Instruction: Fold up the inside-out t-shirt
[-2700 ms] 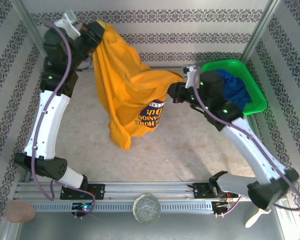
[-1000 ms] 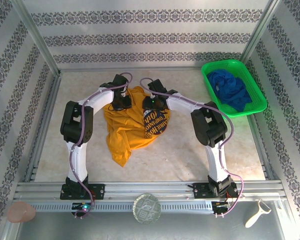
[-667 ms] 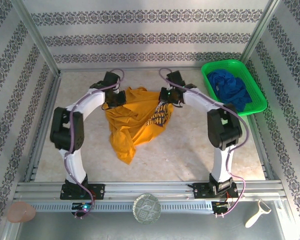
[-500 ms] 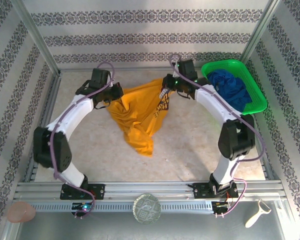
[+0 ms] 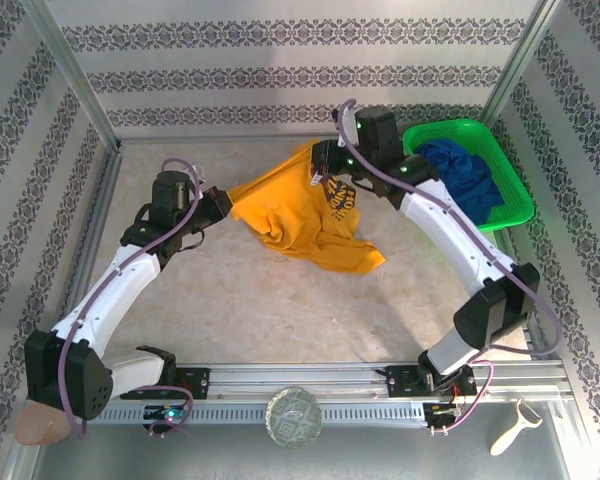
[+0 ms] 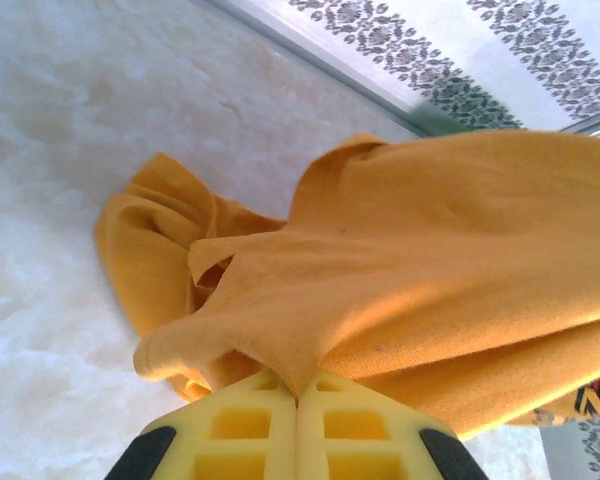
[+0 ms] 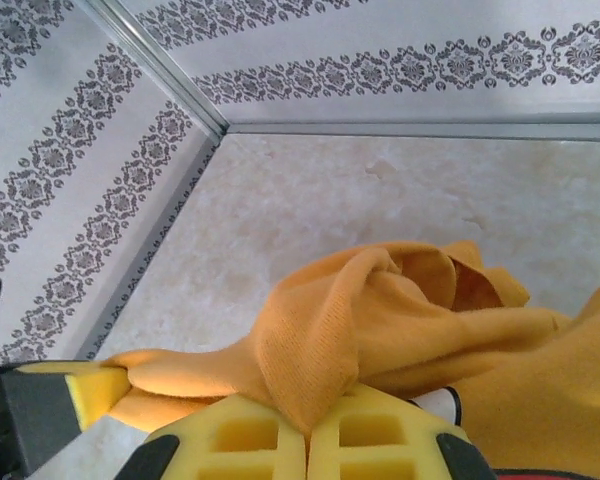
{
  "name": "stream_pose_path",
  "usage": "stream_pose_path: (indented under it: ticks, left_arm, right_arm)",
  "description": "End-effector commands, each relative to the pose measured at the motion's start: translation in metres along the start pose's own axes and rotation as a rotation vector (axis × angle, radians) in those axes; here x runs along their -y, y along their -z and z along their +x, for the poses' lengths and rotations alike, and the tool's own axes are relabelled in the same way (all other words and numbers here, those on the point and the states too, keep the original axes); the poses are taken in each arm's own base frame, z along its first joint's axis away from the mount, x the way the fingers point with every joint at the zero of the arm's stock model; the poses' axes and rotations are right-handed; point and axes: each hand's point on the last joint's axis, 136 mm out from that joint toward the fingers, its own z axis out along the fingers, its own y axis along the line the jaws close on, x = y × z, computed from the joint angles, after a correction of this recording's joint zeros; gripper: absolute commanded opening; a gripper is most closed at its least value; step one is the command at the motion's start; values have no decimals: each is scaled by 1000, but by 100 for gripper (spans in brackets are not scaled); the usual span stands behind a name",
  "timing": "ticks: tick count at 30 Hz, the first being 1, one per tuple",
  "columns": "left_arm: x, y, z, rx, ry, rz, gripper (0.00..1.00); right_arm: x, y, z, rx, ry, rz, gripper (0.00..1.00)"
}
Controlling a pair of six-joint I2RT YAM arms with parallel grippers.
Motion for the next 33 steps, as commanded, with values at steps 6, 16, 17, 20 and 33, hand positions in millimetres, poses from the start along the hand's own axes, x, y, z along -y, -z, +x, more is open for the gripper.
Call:
stream_pose_path:
  ticks: [6,16,17,20,33]
  left_arm:
    - [-82,11,60,-38,93,-224,0]
    - [-147,41,75,2,88,-446,51]
    - [-145,42,70,11,81,-440,60]
    - [-126,40,56,9,49,-380,70]
    - [-16,-80,95,-357,-127,-146,78]
  right_arm:
    - [21,18,95,89,25,24,0]
    - [119,72,202,74,-311,237,77]
    - [124,73,201,69,-326,249,78]
    - [126,62,200,5,-327,253,81]
    - [88,-31,210,-223,-348,137,77]
